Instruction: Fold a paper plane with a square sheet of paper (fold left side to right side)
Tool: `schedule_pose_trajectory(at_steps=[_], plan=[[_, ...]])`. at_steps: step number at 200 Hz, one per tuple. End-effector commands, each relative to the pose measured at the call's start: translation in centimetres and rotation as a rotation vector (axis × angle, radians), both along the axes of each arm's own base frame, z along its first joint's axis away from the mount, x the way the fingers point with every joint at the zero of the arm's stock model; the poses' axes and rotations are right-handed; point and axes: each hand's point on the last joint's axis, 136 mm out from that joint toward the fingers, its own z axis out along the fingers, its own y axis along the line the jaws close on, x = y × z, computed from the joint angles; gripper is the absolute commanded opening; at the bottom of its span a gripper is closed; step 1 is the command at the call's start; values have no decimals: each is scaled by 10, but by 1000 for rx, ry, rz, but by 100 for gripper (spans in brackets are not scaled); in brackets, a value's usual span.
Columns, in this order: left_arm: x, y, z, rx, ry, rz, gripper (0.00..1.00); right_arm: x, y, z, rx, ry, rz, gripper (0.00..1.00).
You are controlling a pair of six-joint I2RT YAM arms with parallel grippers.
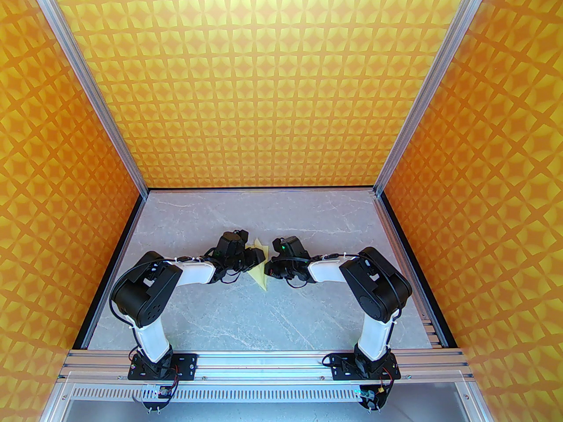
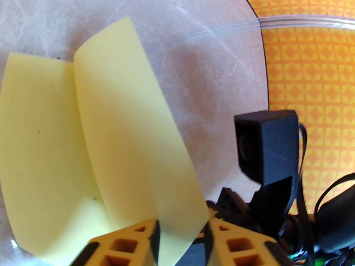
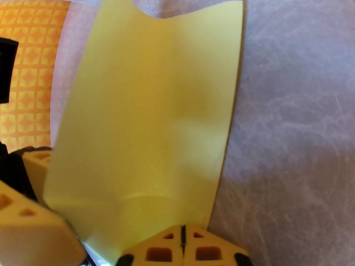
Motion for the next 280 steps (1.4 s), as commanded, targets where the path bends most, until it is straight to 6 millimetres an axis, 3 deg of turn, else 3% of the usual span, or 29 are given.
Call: schedule_pose_trajectory(at_steps=[1,17,39,62,91,120,149,207,280], plan=[[-1,-8,2,-49,-6,-15,40,-12,-18,-29,-84,75,-39,0],[-1,-8,2,-56,-3,-12,38,-13,-18,-30,-85,77,-38,0],[-2,-7,-1,-55,7,-8,25,-13,-18,-30,-85,77,-38,0],[-2,-6,-4,-54,13,-3,19,-13,-18,-30,-84,76,-38,0],[-2,-6,-5,-63,14,2,20,-13,-19,-31,-88,78,-38,0],[-2,-6,-3,-75,8,4,35,-14,-19,-31,-87,79,-37,0],[0,-4,0,-115,6,28,39,-13,-19,-31,-88,77,-38,0],[-1,-1,0,-178,8,60,21,-14,-19,-31,-88,77,-37,0],[-3,0,-9,-160,28,60,12,-10,-18,-23,-77,58,-38,0]])
